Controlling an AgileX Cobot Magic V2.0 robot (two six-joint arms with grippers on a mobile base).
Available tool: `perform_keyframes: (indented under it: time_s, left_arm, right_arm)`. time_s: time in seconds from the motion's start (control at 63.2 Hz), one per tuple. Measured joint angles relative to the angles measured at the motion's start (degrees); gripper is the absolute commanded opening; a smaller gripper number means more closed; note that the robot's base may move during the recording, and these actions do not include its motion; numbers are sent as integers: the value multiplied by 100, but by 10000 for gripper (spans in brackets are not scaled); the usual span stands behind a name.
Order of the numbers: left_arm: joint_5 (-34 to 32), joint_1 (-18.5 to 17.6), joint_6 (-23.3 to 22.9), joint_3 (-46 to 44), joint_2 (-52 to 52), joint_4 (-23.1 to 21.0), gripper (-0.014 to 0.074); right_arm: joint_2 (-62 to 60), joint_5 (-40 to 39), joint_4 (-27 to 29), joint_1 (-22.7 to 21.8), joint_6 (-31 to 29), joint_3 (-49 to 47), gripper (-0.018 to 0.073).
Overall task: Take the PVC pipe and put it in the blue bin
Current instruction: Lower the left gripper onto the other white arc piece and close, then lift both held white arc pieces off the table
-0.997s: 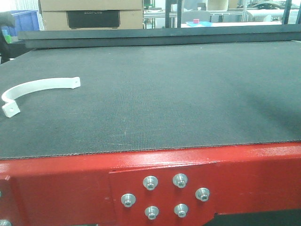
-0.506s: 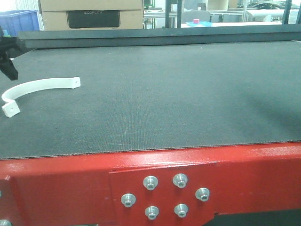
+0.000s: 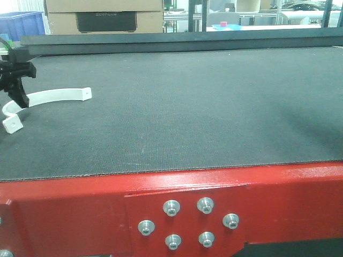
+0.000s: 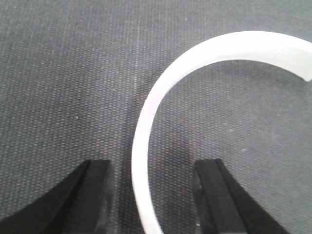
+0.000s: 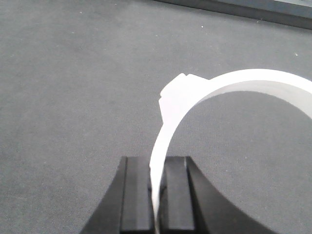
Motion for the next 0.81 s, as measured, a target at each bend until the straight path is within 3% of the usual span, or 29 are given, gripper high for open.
perform_keyframes:
  time_s: [0.316, 0.617, 0.807]
  left_arm:
    - [-112, 0, 0, 0, 60, 12, 215]
    - [-135, 0, 0, 0, 60, 108, -69]
    - [-139, 0, 0, 0, 60, 143, -102]
  right_arm:
    - [0, -132, 9, 0, 0, 0, -169]
    - [0, -156, 9, 0, 0, 0, -169]
    - [0, -169, 9, 0, 0, 0, -169]
